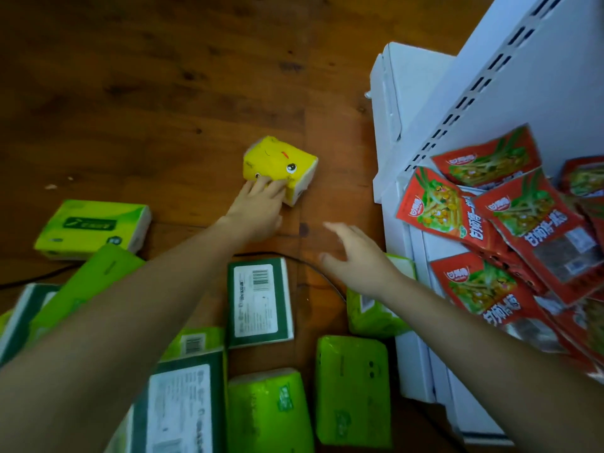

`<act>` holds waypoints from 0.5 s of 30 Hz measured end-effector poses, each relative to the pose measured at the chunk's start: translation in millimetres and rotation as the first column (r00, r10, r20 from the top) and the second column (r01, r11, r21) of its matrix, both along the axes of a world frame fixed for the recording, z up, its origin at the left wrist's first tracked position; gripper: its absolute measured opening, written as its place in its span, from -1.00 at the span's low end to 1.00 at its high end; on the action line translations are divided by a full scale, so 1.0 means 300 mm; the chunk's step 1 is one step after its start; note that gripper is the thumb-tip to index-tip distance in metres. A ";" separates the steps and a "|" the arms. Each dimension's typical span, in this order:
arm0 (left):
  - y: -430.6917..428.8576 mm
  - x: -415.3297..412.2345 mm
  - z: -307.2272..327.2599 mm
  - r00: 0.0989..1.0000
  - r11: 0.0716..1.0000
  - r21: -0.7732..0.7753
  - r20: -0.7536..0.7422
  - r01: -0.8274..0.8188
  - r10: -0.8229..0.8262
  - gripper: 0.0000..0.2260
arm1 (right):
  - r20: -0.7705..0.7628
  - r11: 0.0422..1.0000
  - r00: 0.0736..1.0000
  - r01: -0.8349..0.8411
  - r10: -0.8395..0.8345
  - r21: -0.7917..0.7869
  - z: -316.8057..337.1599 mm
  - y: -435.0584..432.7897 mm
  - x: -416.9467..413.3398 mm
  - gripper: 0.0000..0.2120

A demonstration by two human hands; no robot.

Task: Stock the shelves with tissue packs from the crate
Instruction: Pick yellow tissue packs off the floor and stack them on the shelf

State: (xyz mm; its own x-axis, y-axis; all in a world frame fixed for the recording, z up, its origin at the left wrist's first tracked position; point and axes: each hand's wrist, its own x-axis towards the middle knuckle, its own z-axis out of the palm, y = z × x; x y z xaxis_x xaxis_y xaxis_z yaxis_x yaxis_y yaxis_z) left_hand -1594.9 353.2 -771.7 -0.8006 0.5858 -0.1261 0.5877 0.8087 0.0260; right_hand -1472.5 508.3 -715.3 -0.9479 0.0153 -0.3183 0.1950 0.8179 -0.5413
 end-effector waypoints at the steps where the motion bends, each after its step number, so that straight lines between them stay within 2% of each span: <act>1: -0.035 0.031 0.005 0.998 0.997 0.028 -0.005 0.066 -0.066 -0.52 | -0.012 0.999 0.999 0.032 -0.032 -0.014 0.001 -0.006 0.002 -0.47; 4: -0.159 0.122 0.026 0.945 0.945 0.045 0.020 0.324 -0.325 -0.56 | -0.047 0.994 0.994 0.101 -0.102 -0.035 0.000 -0.026 0.017 -0.50; 6: -0.228 0.151 0.042 0.927 0.928 -0.010 0.038 0.373 -0.372 -0.56 | -0.052 0.991 0.991 0.125 -0.127 -0.040 -0.005 -0.044 0.027 -0.50; 7: -0.251 0.160 0.039 0.940 0.941 0.008 0.043 0.339 -0.339 -0.57 | -0.036 0.990 0.990 0.136 -0.137 -0.045 -0.009 -0.055 0.031 -0.49; 9: -0.263 0.169 0.045 0.971 0.983 0.095 0.166 0.157 -0.171 -0.62 | 0.002 0.984 0.986 0.164 -0.164 -0.071 -0.017 -0.078 0.030 -0.46; 11: -0.229 0.165 0.056 0.958 0.967 0.246 0.287 -0.071 -0.003 -0.64 | 0.025 0.971 0.976 0.216 -0.215 -0.105 -0.024 -0.097 0.012 -0.43; 13: -0.174 0.155 0.064 0.875 0.886 0.353 0.471 -0.301 0.110 -0.57 | 0.035 0.949 0.961 0.277 -0.275 -0.148 -0.032 -0.108 -0.022 -0.40; 15: -0.116 0.145 0.056 0.770 0.796 0.384 0.620 -0.468 0.153 -0.47 | 0.064 0.921 0.945 0.326 -0.319 -0.212 -0.041 -0.113 -0.060 -0.36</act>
